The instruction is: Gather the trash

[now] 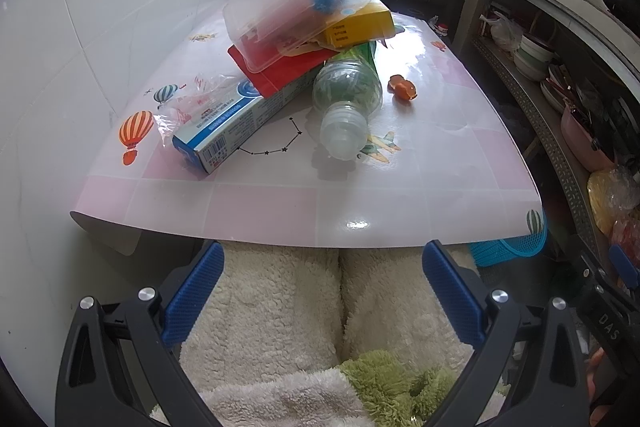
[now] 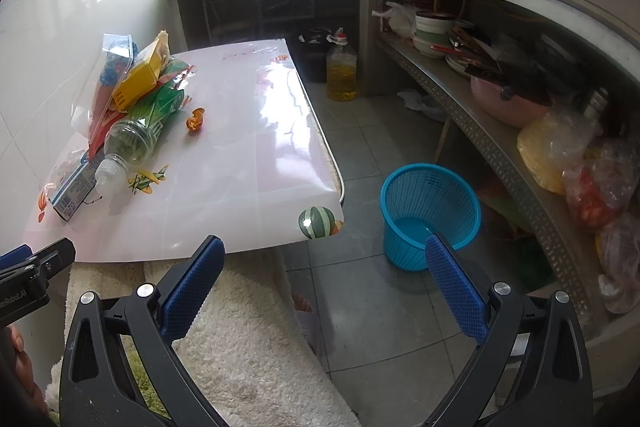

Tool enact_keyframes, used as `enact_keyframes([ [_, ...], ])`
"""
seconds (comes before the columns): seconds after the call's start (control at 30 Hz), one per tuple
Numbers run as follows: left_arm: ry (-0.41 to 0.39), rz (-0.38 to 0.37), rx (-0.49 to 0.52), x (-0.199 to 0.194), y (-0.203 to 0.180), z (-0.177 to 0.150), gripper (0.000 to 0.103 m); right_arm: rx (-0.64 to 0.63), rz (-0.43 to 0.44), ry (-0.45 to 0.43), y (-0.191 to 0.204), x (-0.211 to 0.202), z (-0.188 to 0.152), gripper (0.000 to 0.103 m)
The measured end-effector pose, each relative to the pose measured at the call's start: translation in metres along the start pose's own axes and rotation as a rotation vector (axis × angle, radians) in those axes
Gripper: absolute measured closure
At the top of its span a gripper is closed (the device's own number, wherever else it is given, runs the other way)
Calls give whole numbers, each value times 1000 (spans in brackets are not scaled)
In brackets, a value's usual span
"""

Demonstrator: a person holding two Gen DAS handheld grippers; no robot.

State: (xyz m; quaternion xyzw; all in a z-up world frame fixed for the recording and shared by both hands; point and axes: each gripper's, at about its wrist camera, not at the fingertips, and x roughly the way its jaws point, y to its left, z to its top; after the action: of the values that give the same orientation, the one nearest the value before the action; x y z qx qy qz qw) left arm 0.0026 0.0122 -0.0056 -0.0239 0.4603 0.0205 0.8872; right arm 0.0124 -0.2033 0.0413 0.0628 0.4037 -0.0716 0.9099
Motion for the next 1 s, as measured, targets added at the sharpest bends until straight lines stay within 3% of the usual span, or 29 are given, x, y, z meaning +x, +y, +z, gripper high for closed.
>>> enact_keyframes([
  [0.33, -43, -1, -13, 0, 9, 25, 6, -5, 29, -19, 6, 7, 27, 7],
  [0.63, -201, 73, 42, -8, 47, 61, 6, -75, 120, -54, 35, 25, 69, 7],
  [0.8, -276, 29, 2, -7, 91, 85, 6, -121, 192, -61, 58, 34, 84, 7],
  [0.9, -263, -5, -56, 6, 120, 103, 6, -147, 221, -61, 71, 39, 91, 7],
  [1.0, -180, -46, -187, 30, 152, 121, 6, -156, 239, -49, 79, 46, 96, 7],
])
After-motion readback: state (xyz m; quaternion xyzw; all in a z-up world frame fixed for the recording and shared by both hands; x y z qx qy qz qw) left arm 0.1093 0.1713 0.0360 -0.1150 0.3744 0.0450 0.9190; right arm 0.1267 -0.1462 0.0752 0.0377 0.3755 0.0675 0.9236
